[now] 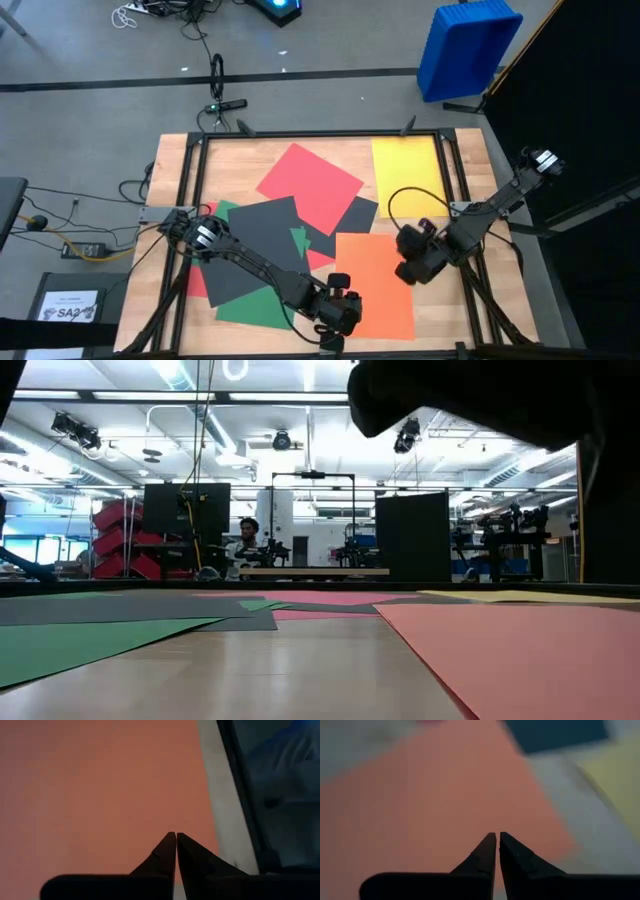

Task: Organize paper
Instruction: Stack the orange colored paper on top of the orange colored papers

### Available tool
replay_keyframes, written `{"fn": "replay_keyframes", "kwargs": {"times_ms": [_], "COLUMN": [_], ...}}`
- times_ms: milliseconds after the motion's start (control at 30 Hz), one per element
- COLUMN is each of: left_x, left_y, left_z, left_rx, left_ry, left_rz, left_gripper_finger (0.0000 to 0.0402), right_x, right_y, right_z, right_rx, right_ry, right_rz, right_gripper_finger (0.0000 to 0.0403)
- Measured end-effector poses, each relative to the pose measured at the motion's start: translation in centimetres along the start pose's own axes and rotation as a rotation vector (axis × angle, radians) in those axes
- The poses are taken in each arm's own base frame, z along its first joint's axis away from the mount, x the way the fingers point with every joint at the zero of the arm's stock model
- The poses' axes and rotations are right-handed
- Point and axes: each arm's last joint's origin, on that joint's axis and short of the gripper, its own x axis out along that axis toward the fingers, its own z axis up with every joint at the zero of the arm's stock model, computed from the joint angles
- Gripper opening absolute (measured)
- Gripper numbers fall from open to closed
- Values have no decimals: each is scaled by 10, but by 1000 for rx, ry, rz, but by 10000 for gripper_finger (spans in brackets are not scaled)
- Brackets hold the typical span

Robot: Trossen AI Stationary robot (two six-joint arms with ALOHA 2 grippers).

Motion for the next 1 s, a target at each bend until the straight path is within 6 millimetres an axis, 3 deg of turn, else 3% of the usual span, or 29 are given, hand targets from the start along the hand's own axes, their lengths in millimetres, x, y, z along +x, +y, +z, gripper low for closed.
{"fn": "replay_keyframes", "kwargs": {"times_ms": [167,367,533,667,833,1000], "left_x": [6,12,14,11,9,-25], "left_y": [39,103,170,208,233,230], "left_z": [5,17,29,34,32,41], "left_rx": [11,47,49,34,15,36], "left_ry": [48,57,0,-57,-47,-60], "left_rz": [66,137,180,153,177,231], "left_gripper_finger": [0,0,0,0,0,0], "right_x": [-12,-26,-9,10,25,33], "right_y": [39,71,94,113,131,132], "right_z": [-13,-53,-83,-92,-89,-76], "right_rx": [-164,-221,-254,-302,-319,-319], "right_ry": [-135,-277,-269,-200,-141,-133], "right_rz": [276,420,447,381,343,305], "right_gripper_finger": [0,0,0,0,0,0]}}
